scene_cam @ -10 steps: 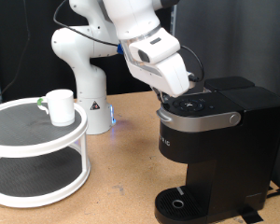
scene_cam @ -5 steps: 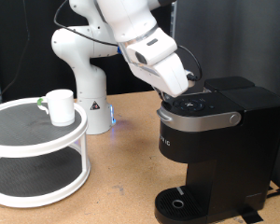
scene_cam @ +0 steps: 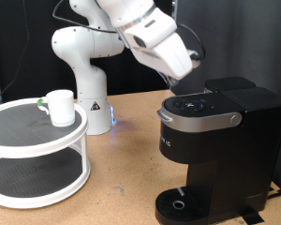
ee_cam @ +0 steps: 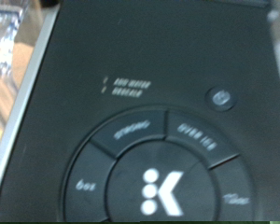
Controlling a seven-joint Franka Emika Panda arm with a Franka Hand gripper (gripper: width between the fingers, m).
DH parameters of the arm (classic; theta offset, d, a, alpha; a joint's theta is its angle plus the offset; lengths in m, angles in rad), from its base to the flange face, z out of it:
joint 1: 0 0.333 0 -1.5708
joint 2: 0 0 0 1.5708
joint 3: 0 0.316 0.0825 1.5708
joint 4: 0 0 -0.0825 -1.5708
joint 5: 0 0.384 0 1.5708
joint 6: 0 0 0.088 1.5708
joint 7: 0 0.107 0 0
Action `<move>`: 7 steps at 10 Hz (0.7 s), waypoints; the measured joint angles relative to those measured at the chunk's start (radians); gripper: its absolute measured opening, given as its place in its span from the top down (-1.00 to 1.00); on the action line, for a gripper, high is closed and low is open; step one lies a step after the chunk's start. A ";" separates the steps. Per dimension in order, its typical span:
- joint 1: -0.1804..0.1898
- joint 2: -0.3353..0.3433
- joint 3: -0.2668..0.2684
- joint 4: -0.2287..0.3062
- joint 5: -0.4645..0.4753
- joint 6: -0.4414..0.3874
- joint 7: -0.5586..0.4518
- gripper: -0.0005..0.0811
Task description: Make a cup of coffee with the keurig machine
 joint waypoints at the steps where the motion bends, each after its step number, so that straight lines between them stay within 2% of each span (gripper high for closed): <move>1: 0.000 -0.001 -0.007 0.024 0.007 -0.024 0.002 0.98; 3: -0.001 -0.001 -0.021 0.060 0.009 -0.081 0.008 0.98; 5: -0.001 -0.001 -0.023 0.055 -0.008 -0.086 0.008 0.98; 7: -0.017 -0.004 -0.043 0.062 -0.073 -0.198 -0.003 0.98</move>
